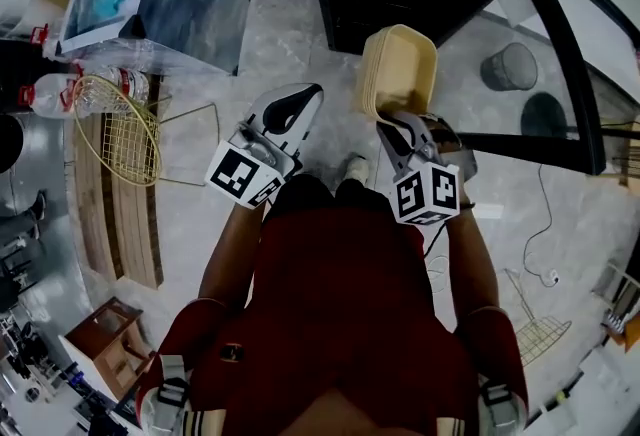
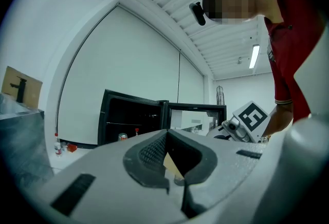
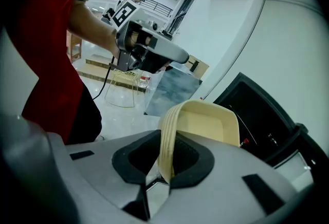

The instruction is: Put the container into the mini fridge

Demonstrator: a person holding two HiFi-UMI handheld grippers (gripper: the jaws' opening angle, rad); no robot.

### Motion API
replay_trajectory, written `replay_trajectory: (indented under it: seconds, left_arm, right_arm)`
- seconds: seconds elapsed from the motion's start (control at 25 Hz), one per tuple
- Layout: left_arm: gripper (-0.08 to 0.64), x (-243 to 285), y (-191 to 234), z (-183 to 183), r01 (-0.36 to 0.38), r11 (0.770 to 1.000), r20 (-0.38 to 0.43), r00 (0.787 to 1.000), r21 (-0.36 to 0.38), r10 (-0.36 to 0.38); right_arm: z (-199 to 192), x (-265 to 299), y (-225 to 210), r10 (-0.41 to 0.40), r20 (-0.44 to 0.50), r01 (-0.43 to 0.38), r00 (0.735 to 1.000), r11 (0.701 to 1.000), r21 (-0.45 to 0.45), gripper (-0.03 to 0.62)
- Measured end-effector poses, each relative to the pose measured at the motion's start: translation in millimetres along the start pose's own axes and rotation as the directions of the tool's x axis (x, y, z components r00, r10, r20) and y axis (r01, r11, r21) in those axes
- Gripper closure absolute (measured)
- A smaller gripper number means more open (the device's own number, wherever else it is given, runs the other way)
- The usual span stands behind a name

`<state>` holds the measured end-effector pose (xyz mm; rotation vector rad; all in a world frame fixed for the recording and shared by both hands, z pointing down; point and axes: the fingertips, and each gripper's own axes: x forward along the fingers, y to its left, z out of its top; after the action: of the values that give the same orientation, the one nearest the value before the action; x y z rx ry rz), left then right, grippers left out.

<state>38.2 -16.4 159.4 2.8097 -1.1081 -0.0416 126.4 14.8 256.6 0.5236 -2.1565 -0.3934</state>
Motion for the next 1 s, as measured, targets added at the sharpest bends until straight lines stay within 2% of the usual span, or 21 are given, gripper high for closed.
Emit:
replay_trajectory:
  seconds: [0.28, 0.72, 1.0]
  left_arm:
    - [0.554, 13.2, 27.3, -27.3, 0.019, 0.999, -0.036, 0.999, -0.036, -0.020]
    - [0.554, 44.9, 80.3, -76.0, 0.065, 0.997, -0.069, 0.995, -0.048, -0.068]
    - [0.554, 54.4, 114.0, -106.5, 0.040, 0.998, -0.087, 0.995, -0.057, -0.045]
  right_arm:
    - [-19.0, 39.5, -8.9, 0.025, -0.063, -0.024, 0.998, 1.000, 0.014, 0.541]
    - [-55.0, 110.1, -18.1, 0.049, -0.158, -0.040, 0.986, 0.997, 0.059, 0.541]
    - [-73.1, 155.6, -14.5, 0.090, -0.181, -0.080, 0.979, 0.995, 0.062, 0.541]
